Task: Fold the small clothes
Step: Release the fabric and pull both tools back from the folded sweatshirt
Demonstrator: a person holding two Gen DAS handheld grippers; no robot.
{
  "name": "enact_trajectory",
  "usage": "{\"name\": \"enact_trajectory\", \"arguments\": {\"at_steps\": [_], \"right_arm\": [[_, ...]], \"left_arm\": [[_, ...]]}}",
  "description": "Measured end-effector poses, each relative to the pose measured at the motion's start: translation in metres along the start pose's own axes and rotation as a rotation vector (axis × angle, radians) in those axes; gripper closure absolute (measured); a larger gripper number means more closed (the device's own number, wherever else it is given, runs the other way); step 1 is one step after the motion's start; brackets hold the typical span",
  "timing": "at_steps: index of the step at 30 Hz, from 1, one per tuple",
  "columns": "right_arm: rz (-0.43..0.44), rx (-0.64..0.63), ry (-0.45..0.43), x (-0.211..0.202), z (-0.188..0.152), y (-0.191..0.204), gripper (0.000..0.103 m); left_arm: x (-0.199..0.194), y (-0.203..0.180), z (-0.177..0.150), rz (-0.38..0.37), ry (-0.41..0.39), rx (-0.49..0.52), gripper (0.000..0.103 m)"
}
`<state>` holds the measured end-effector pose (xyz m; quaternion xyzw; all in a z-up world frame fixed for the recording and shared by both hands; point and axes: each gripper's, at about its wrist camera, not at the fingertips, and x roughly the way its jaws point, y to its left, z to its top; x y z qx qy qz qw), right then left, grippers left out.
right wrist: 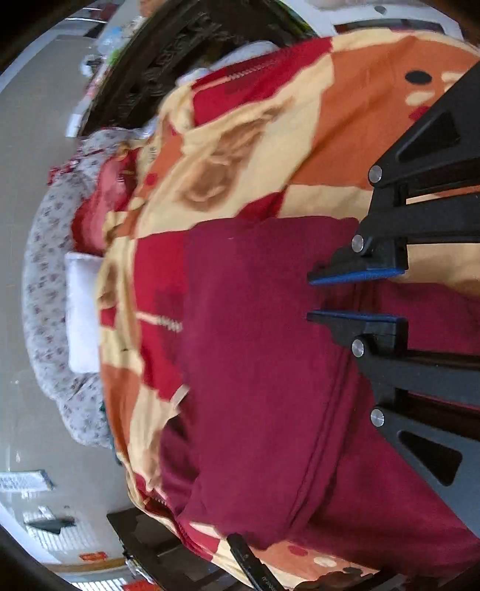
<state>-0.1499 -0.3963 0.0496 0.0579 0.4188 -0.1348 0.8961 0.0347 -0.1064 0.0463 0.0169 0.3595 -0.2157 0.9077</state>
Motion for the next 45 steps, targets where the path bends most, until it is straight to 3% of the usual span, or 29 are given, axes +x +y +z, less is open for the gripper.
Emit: {"name": "enact_trajectory", "arguments": {"at_steps": [3, 7, 9, 11, 13, 15, 20, 25, 29, 35, 37, 39, 45], "right_arm": [[0.033, 0.061, -0.001, 0.008, 0.0, -0.012, 0.093], [0.063, 0.097, -0.019, -0.011, -0.005, -0.012, 0.089], [0.07, 0.108, -0.034, -0.025, -0.011, -0.012, 0.083], [0.085, 0.116, -0.033, -0.036, -0.018, -0.014, 0.063], [0.104, 0.121, -0.024, -0.046, -0.028, -0.014, 0.057], [0.129, 0.125, -0.015, -0.055, -0.04, -0.015, 0.057], [0.138, 0.138, 0.007, -0.061, -0.057, -0.015, 0.057], [0.174, 0.144, -0.061, -0.067, -0.041, 0.001, 0.057], [0.199, 0.119, -0.062, -0.069, -0.034, 0.019, 0.057], [0.179, 0.083, -0.014, -0.071, -0.052, 0.03, 0.056], [0.18, 0.105, 0.02, -0.072, -0.058, 0.026, 0.048], [0.211, 0.105, 0.067, -0.077, -0.069, 0.024, 0.042], [0.292, 0.132, 0.133, -0.115, -0.128, 0.006, 0.036]], "left_arm": [[0.017, 0.007, -0.004, -0.001, 0.058, -0.024, 0.043], [0.003, 0.015, -0.007, 0.001, 0.051, -0.041, 0.042], [-0.008, 0.016, -0.009, 0.011, 0.054, -0.024, 0.042], [-0.02, 0.016, -0.013, 0.021, 0.051, -0.004, 0.041], [-0.033, 0.015, -0.019, 0.039, 0.041, 0.023, 0.036], [-0.044, 0.015, -0.025, 0.046, 0.034, 0.031, 0.031], [-0.058, 0.009, -0.035, 0.052, 0.021, 0.039, 0.03], [-0.062, 0.001, -0.034, 0.053, 0.025, 0.046, 0.03], [-0.073, -0.002, -0.039, 0.06, 0.015, 0.061, 0.029], [-0.085, -0.001, -0.053, 0.047, 0.048, 0.062, 0.026], [-0.093, 0.001, -0.061, 0.021, 0.067, 0.06, 0.024], [-0.103, 0.006, -0.072, 0.007, 0.08, 0.065, 0.018], [-0.136, 0.023, -0.109, -0.041, 0.142, 0.053, 0.016]]}}
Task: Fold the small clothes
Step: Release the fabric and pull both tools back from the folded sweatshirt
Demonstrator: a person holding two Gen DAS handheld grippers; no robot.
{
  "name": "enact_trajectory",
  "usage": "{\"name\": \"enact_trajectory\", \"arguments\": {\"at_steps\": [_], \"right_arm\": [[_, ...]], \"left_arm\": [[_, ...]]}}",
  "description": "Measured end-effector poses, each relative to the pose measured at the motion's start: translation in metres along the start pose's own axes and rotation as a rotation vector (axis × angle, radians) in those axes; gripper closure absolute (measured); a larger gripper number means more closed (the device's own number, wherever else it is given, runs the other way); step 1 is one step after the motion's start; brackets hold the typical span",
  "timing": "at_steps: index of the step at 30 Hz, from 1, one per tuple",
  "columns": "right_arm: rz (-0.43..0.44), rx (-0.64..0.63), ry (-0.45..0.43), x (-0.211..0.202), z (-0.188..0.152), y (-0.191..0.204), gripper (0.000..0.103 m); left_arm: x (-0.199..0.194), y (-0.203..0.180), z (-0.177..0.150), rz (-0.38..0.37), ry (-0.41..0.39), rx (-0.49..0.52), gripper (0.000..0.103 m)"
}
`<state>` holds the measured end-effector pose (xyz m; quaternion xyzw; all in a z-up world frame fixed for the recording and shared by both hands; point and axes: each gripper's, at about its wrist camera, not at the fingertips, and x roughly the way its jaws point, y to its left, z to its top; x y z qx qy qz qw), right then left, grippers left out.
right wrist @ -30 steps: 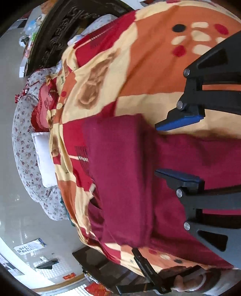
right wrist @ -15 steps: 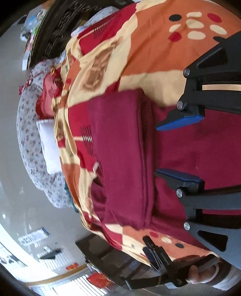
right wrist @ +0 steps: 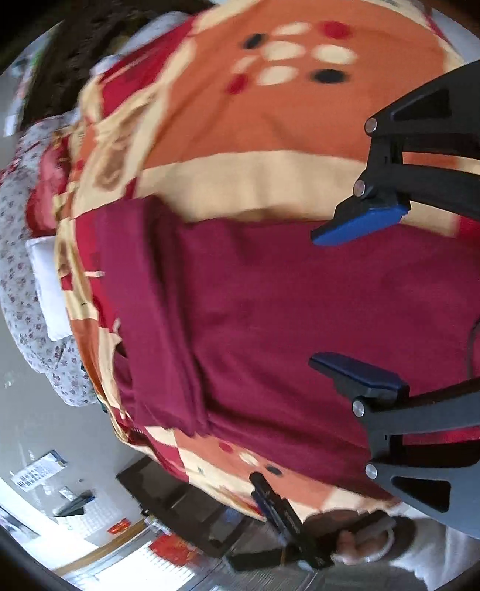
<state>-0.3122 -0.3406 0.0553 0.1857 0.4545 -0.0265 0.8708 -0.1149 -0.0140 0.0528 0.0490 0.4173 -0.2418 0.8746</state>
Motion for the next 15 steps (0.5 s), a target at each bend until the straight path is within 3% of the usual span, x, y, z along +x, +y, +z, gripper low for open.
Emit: {"name": "enact_trajectory", "arguments": {"at_steps": [4, 8, 15], "right_arm": [[-0.015, 0.01, 0.028, -0.02, -0.039, -0.011, 0.03], [-0.012, 0.037, 0.055, -0.028, -0.074, -0.022, 0.029], [0.057, 0.068, 0.071, -0.024, -0.102, -0.022, 0.029]], "left_arm": [[-0.016, 0.005, -0.028, 0.0, 0.038, 0.023, 0.016], [-0.026, 0.009, -0.056, -0.014, 0.091, 0.018, 0.016], [-0.031, 0.014, -0.09, -0.061, 0.169, -0.047, 0.016]]}}
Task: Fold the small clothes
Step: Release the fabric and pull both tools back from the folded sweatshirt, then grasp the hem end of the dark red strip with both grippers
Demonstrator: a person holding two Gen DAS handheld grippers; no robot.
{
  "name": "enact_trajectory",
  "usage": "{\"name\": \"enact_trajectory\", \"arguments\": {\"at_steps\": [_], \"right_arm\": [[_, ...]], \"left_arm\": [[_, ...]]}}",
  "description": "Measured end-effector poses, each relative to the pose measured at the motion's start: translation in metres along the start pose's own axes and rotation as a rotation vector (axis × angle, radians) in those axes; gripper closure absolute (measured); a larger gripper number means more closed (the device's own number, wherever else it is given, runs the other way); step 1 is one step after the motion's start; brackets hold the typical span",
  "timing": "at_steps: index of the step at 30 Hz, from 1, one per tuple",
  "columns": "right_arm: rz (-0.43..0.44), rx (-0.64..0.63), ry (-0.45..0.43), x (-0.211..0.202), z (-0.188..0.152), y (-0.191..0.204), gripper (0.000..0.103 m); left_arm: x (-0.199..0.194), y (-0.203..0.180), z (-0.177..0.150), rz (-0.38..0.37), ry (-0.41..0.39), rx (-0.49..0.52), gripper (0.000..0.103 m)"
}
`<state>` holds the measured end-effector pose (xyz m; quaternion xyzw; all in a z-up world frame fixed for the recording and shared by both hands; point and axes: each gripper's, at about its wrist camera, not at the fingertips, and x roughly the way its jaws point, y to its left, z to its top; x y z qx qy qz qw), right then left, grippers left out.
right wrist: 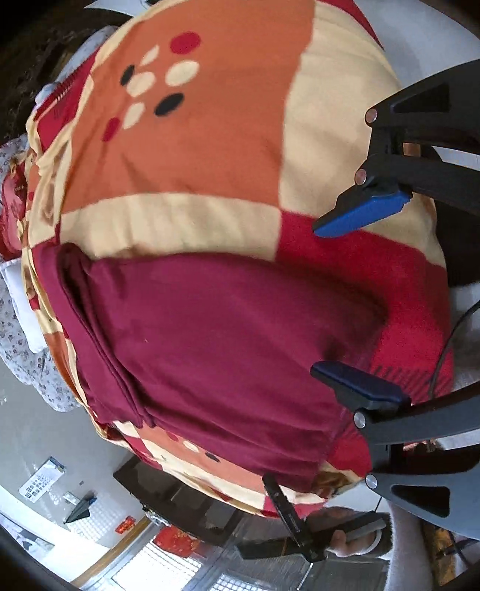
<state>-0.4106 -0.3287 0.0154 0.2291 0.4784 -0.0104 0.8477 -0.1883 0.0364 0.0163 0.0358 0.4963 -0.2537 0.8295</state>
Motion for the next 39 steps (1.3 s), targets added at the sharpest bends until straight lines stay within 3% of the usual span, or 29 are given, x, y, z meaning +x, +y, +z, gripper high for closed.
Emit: {"name": "enact_trajectory", "arguments": {"at_steps": [7, 13, 16, 17, 18, 21, 23, 26, 28, 31, 35, 39], "right_arm": [[0.043, -0.004, 0.007, 0.01, -0.004, 0.007, 0.024], [0.075, 0.008, 0.007, 0.012, -0.002, 0.004, 0.023], [0.091, 0.015, -0.015, 0.013, -0.001, 0.002, 0.023], [0.093, 0.019, -0.03, 0.013, -0.001, 0.001, 0.025], [0.091, 0.018, -0.043, 0.013, -0.001, 0.002, 0.027], [0.064, -0.029, -0.064, 0.013, -0.003, 0.008, 0.043], [0.075, -0.057, -0.059, 0.013, -0.004, 0.011, 0.073], [0.136, -0.081, -0.042, 0.018, -0.004, 0.017, 0.082], [0.134, -0.089, -0.031, 0.024, -0.003, 0.019, 0.086], [0.21, -0.061, -0.059, 0.017, 0.008, 0.015, 0.088], [0.272, -0.061, -0.163, -0.007, 0.038, 0.021, 0.088], [0.276, -0.069, -0.28, -0.018, 0.083, 0.029, 0.088]], "left_arm": [[-0.001, -0.005, -0.008, -0.029, 0.014, -0.035, 0.013], [0.001, -0.017, -0.01, -0.056, 0.048, -0.017, 0.013], [0.005, -0.027, -0.009, -0.061, 0.049, 0.045, 0.014], [0.005, -0.029, -0.009, -0.054, 0.043, 0.07, 0.024], [0.005, -0.032, -0.009, -0.044, 0.04, 0.09, 0.044], [0.005, -0.037, -0.009, -0.044, 0.038, 0.14, 0.079], [0.005, -0.035, -0.007, -0.068, 0.05, 0.139, 0.085], [0.001, -0.036, -0.004, -0.078, 0.05, 0.176, 0.093], [-0.006, -0.034, 0.002, -0.111, 0.045, 0.179, 0.094], [-0.02, -0.028, 0.018, -0.159, 0.01, 0.168, 0.095], [-0.037, -0.025, 0.056, -0.173, -0.074, 0.16, 0.096], [-0.042, -0.03, 0.1, -0.163, -0.158, 0.167, 0.096]]}}
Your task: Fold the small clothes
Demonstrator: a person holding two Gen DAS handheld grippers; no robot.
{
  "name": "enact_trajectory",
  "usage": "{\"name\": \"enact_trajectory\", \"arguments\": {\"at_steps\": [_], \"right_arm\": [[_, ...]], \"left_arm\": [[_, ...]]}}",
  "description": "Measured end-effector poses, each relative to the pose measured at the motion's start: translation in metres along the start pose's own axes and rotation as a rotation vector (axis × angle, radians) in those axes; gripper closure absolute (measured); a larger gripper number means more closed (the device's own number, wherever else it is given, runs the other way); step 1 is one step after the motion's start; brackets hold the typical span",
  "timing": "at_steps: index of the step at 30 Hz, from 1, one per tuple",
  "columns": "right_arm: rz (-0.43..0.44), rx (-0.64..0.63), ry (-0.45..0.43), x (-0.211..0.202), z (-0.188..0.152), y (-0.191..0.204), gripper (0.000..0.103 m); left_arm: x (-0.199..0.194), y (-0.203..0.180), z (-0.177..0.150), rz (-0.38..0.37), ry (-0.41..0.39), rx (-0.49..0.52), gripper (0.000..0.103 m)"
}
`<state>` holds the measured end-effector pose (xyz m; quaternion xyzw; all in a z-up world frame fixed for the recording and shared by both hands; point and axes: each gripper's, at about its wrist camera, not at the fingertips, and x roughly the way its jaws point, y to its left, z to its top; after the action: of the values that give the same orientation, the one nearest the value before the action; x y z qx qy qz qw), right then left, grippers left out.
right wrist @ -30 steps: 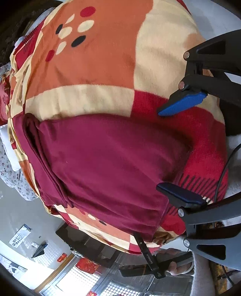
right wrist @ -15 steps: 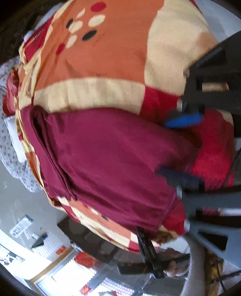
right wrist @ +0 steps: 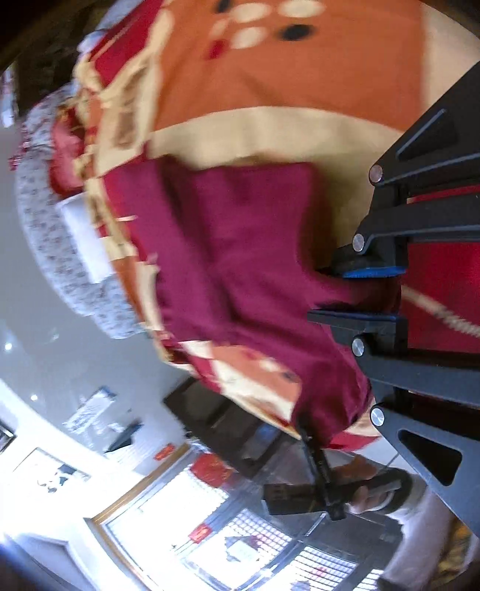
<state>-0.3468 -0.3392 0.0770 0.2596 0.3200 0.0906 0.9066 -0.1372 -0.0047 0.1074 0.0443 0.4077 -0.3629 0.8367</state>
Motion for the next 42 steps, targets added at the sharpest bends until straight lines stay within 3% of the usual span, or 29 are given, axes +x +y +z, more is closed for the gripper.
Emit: {"name": "enact_trajectory", "arguments": {"at_steps": [4, 8, 14, 18, 22, 26, 28, 29, 31, 32, 34, 38, 42], "right_arm": [[-0.025, -0.033, -0.061, 0.017, 0.045, 0.001, 0.088], [-0.051, -0.035, -0.08, 0.046, 0.099, -0.01, 0.088], [-0.164, -0.004, -0.076, 0.1, 0.167, -0.043, 0.088], [-0.202, 0.067, -0.064, 0.134, 0.194, -0.074, 0.09], [-0.207, 0.095, -0.049, 0.155, 0.212, -0.096, 0.09], [-0.131, 0.237, -0.009, 0.174, 0.224, -0.127, 0.085], [-0.092, 0.28, -0.041, 0.168, 0.229, -0.135, 0.079], [-0.093, 0.265, -0.079, 0.159, 0.231, -0.132, 0.06], [-0.149, 0.221, -0.167, 0.14, 0.232, -0.124, 0.039], [-0.175, 0.198, -0.201, 0.13, 0.234, -0.119, 0.039], [-0.17, 0.164, -0.195, 0.12, 0.235, -0.109, 0.039], [-0.205, 0.069, -0.159, 0.124, 0.226, -0.087, 0.039], [-0.267, 0.03, -0.074, 0.157, 0.22, -0.089, 0.039]], "left_arm": [[0.017, 0.007, 0.052, 0.009, -0.042, -0.004, 0.096], [0.049, 0.018, 0.105, 0.068, -0.066, 0.0, 0.096], [0.115, 0.036, 0.167, 0.129, -0.061, -0.052, 0.096], [0.143, 0.051, 0.188, 0.124, -0.057, -0.107, 0.096], [0.164, 0.055, 0.204, 0.14, -0.045, -0.095, 0.096], [0.179, 0.067, 0.211, 0.116, -0.001, -0.132, 0.093], [0.174, 0.07, 0.211, 0.092, 0.005, -0.142, 0.091], [0.171, 0.07, 0.211, 0.088, 0.004, -0.14, 0.086], [0.159, 0.069, 0.211, 0.154, -0.04, -0.125, 0.046], [0.148, 0.068, 0.211, 0.208, -0.099, -0.117, 0.024], [0.127, 0.067, 0.21, 0.213, -0.204, -0.11, 0.021], [0.118, 0.062, 0.207, 0.165, -0.182, -0.117, 0.021], [0.135, 0.047, 0.2, 0.214, -0.129, -0.032, 0.021]]}}
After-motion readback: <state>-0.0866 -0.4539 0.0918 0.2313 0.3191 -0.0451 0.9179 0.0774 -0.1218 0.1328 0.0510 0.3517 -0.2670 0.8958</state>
